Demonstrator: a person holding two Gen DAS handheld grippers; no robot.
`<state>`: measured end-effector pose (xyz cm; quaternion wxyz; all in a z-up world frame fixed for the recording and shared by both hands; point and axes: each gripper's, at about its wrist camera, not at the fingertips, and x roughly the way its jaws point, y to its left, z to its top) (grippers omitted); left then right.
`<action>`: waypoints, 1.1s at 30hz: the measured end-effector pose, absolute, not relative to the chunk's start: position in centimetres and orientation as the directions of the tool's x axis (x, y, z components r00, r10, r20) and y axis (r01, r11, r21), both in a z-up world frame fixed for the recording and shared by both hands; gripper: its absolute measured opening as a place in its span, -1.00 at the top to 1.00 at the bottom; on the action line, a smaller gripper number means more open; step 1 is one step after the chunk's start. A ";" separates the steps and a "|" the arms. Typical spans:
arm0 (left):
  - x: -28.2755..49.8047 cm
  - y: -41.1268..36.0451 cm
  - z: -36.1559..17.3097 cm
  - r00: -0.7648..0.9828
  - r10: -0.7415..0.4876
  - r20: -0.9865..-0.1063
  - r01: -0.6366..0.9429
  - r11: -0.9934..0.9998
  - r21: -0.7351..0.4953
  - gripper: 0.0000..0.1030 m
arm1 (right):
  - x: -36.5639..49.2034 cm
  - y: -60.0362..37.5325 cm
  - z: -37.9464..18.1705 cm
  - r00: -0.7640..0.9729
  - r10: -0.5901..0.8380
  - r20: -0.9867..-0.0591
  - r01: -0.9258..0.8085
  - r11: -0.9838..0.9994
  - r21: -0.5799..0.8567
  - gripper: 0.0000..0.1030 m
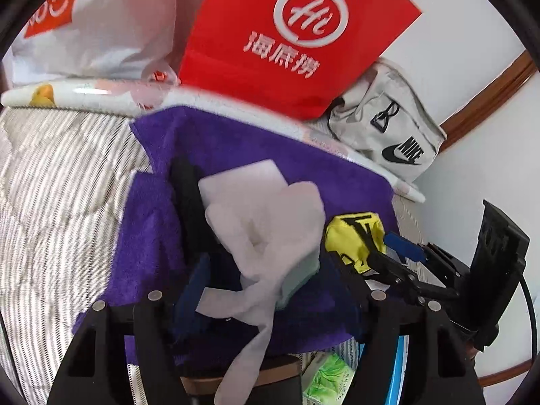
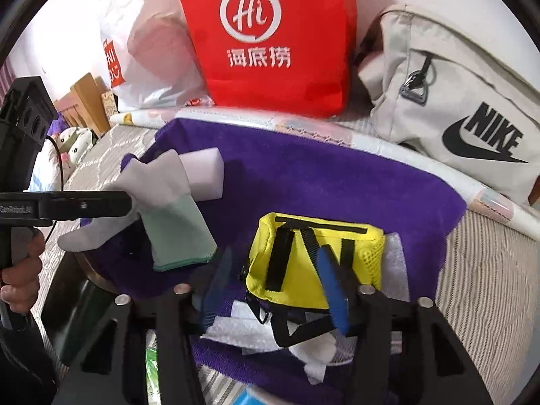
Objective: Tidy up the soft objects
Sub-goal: 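Lower and open both grippers to release the glove and yellow bag on the towel, then reach the right gripper to the green tissue pack and grasp it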
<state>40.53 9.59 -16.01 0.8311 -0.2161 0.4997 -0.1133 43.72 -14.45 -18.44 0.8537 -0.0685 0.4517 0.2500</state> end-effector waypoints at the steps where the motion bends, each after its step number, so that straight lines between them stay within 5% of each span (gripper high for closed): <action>1: 40.3 9.7 -15.7 0.478 -0.405 -0.780 -0.027 0.880 -0.473 -0.31 | 43.5 -14.6 -18.2 0.470 0.367 -0.802 -0.488 0.866 0.111 -0.04; 8: 37.6 10.5 -13.2 0.514 -0.392 -0.763 -0.026 0.882 -0.471 -0.31 | 40.4 -15.3 -15.5 0.515 0.360 -0.778 -0.478 0.874 0.088 -0.24; 19: 29.3 12.7 -9.9 0.611 -0.347 -0.712 -0.026 0.890 -0.456 -0.31 | 32.1 -14.0 -13.7 0.508 0.445 -0.738 -0.540 0.831 0.129 -0.24; 33: 20.2 14.1 -12.3 0.629 -0.266 -0.731 -0.051 0.924 -0.380 -0.31 | 26.7 -11.7 -17.4 0.412 0.417 -0.810 -0.577 0.807 0.122 -0.24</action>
